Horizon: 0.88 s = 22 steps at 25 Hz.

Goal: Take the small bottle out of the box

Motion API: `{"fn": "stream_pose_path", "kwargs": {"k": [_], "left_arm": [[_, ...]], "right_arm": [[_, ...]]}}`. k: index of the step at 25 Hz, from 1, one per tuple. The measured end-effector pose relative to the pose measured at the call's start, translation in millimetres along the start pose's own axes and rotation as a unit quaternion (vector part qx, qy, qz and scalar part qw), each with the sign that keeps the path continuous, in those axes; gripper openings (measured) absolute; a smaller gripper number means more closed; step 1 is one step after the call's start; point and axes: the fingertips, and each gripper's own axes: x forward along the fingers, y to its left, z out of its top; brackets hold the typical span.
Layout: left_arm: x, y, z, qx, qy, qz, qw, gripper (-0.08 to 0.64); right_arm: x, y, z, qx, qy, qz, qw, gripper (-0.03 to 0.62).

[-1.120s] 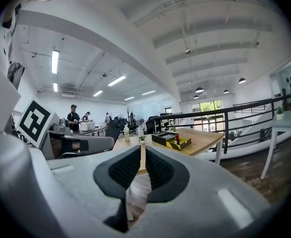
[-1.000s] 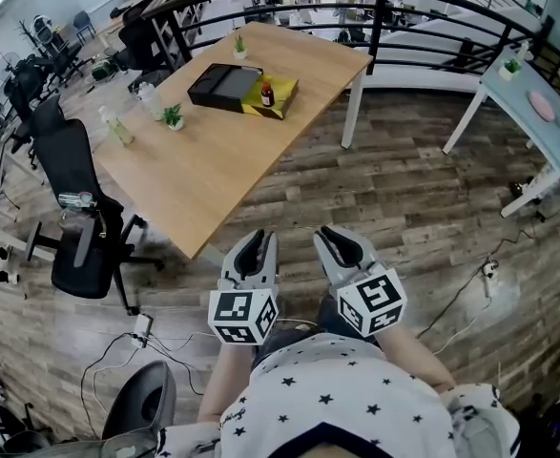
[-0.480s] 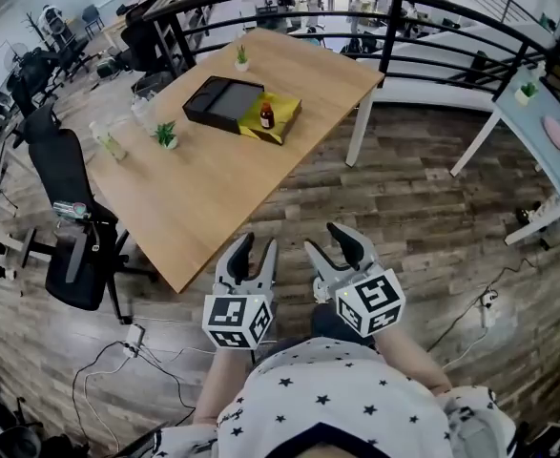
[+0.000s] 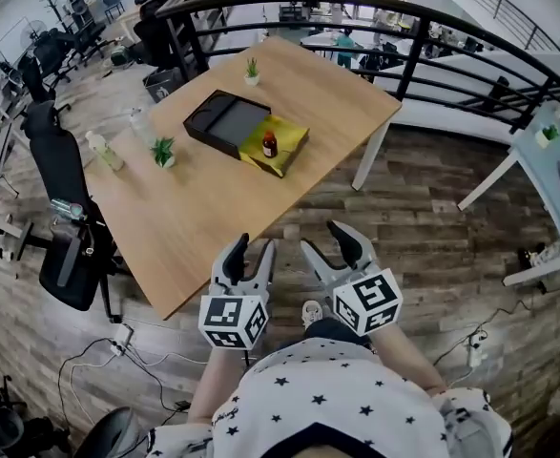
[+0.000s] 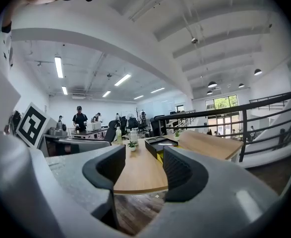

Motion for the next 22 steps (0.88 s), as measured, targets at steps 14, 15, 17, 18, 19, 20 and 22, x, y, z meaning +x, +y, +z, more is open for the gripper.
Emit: {"fn": "stream_pose_path", "kwargs": {"k": [14, 15, 17, 18, 19, 20, 22], "left_arm": [[86, 20, 21, -0.021, -0.020, 0.067, 0.9973, 0.173], [89, 22, 21, -0.023, -0.020, 0.071, 0.9970, 0.173], [94, 26, 19, -0.026, -0.019, 0.079, 0.9963, 0.173], [97, 29, 18, -0.027, -0.017, 0.084, 0.9959, 0.173], [99, 33, 16, -0.029, -0.016, 0.088, 0.9955, 0.173], [101, 36, 14, -0.031, -0.014, 0.092, 0.9952, 0.173], [105, 43, 11, -0.034, -0.009, 0.098, 0.9945, 0.173]], "right_arm": [[72, -77, 15, -0.017, 0.023, 0.069, 0.997, 0.219], [76, -80, 15, -0.016, 0.026, 0.071, 0.997, 0.219], [83, -86, 12, -0.015, 0.031, 0.077, 0.996, 0.219], [87, -87, 10, -0.015, 0.034, 0.080, 0.996, 0.221], [91, -89, 8, -0.016, 0.037, 0.083, 0.996, 0.223], [96, -91, 6, -0.016, 0.041, 0.085, 0.995, 0.227], [105, -94, 2, -0.018, 0.050, 0.089, 0.995, 0.230]]}}
